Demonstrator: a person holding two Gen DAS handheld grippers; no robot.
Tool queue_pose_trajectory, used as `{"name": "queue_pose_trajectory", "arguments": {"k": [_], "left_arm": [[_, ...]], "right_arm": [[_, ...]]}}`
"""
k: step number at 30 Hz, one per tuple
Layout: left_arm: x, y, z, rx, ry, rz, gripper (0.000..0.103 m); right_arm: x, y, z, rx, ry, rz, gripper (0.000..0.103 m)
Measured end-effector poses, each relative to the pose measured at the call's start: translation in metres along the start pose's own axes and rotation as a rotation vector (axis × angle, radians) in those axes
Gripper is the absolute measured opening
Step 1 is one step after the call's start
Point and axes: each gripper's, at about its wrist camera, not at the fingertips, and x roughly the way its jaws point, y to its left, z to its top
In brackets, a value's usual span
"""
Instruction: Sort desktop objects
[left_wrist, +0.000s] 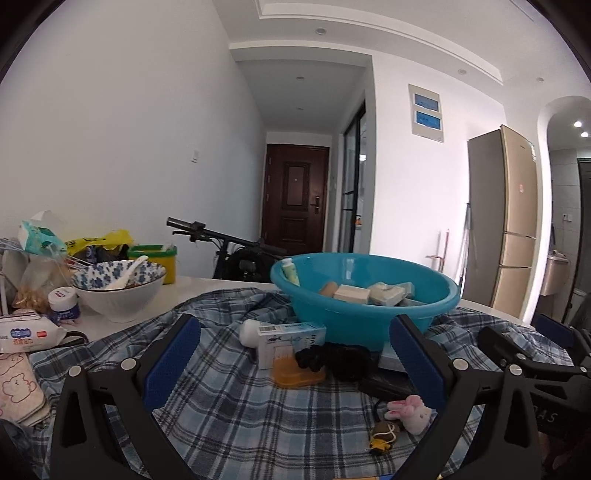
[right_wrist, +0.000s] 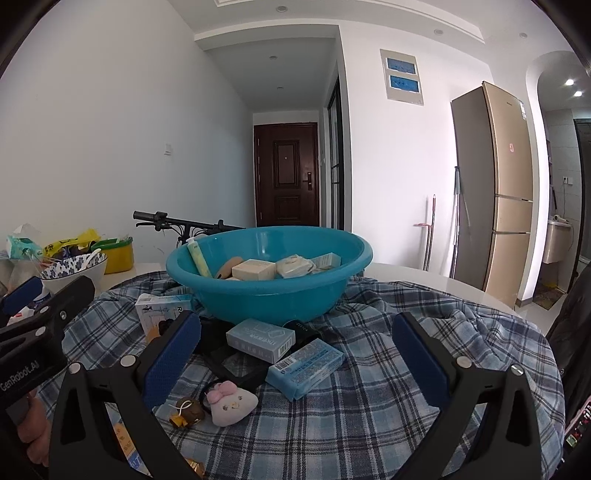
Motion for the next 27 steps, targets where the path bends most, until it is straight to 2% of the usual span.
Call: {"name": "queue_pose_trajectory", "arguments": {"k": [3,6,8,20,27], "left_arm": [[0.004,-0.001,-0.001,0.005,0.026,-0.014,0.103],[0.018,-0.003,-0.004,0.015,0.097,-0.021,0.103],[0.025,-0.003,-0.005,0.021,0.139,-0.030,0.103],[0.020,-0.009,-0.006,0.056,0.114,0.012,0.103],[0.020,-0.008,-0.006,0.060,0.113,0.005,0.103]], "right_arm": [[0.003,0.000,0.000,0.000,0.010,-0.005,0.103],[0.011,0.002,-0.001,-0.009,0.051,-0.006,0.103],[0.009,0.003,-0.002,-0.012,0.045,0.005,0.103],[0.009,-0.002,0.000,0.015,0.043,-0.043,0.103],[0.009,0.002,0.001,0.002,0.043,-0.055,0.103]]}}
